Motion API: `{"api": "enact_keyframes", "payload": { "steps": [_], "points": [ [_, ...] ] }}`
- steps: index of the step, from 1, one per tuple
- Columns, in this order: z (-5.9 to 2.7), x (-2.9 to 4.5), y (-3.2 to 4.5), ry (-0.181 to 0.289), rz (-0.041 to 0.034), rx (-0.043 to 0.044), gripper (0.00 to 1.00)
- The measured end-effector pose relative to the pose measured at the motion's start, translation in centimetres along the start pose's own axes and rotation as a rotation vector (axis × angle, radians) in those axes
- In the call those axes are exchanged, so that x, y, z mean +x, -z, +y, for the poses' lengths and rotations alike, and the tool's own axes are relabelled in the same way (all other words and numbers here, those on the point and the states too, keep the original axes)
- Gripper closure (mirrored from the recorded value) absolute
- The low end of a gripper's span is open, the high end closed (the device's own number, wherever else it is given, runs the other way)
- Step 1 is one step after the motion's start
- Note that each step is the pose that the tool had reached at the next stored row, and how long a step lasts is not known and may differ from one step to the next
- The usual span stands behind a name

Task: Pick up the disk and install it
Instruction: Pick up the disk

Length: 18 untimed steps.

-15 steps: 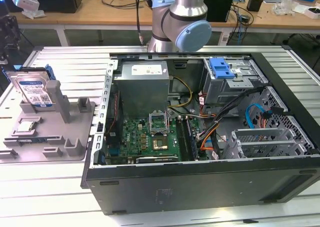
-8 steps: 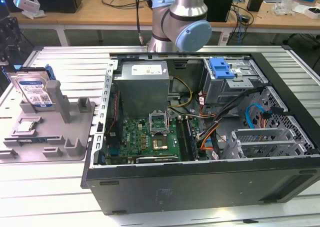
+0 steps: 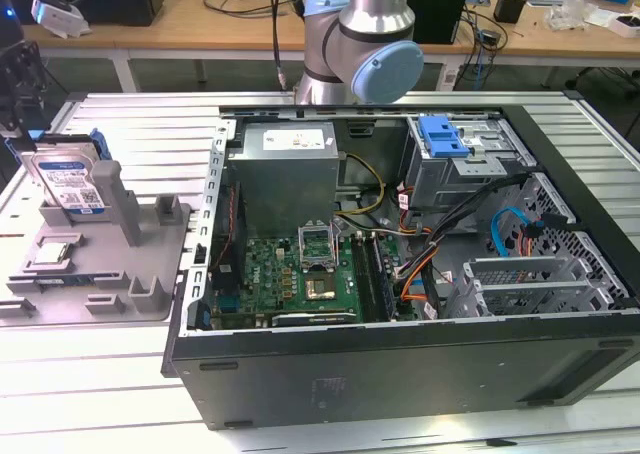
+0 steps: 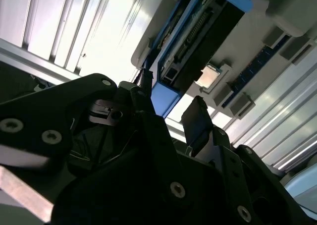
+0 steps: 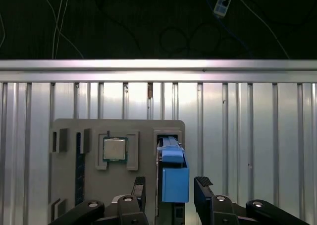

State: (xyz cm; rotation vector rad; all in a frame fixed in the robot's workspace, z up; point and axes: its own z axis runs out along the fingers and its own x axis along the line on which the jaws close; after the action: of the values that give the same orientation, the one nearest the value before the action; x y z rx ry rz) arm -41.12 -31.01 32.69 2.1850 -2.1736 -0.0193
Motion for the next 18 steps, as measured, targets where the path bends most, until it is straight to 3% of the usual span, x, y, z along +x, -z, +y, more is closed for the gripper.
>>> {"api": "enact_keyframes", "payload": {
  "steps": [7, 18],
  "points": [
    [-0.05, -0.03, -0.86, 0.0, 0.0006, 0.0001, 0.49],
    [-0.08, -0.11, -1.52, 0.0, 0.0011, 0.0003, 0.49]
  ]
}}
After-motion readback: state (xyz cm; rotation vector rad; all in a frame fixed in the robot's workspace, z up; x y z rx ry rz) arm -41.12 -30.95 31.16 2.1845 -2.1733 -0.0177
